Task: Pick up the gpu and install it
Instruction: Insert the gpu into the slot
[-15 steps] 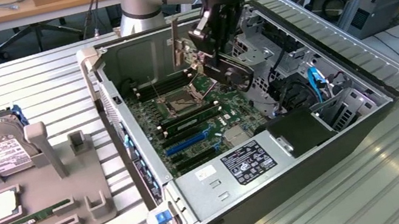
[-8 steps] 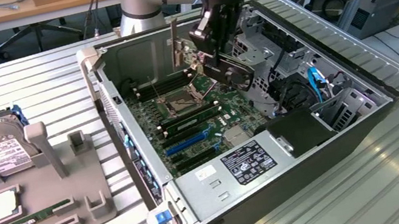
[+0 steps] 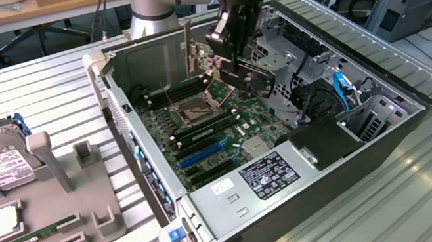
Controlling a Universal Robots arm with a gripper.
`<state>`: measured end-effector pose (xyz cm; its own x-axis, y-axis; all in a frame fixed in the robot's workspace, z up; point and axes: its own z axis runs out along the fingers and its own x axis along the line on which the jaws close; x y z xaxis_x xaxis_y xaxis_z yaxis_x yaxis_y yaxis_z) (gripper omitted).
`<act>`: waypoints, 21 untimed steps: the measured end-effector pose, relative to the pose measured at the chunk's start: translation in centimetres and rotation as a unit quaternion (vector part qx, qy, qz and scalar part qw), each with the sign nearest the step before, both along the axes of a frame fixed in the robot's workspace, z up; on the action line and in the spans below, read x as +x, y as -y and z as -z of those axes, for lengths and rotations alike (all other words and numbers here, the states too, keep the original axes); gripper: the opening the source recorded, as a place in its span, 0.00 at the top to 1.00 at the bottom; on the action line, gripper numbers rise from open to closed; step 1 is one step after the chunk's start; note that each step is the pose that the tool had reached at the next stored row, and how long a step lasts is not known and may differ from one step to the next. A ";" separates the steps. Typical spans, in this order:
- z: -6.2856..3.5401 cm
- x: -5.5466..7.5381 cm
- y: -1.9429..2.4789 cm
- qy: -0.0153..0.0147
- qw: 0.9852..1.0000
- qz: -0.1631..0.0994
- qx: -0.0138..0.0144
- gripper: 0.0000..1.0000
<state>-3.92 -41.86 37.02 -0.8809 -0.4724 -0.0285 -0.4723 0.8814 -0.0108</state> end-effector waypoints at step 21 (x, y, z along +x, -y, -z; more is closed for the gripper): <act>0.04 0.0 0.00 0.000 0.999 -0.034 0.000 0.73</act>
<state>-3.92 -41.86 36.99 -0.8470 -0.5309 -0.0286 -0.5308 0.8474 -0.0108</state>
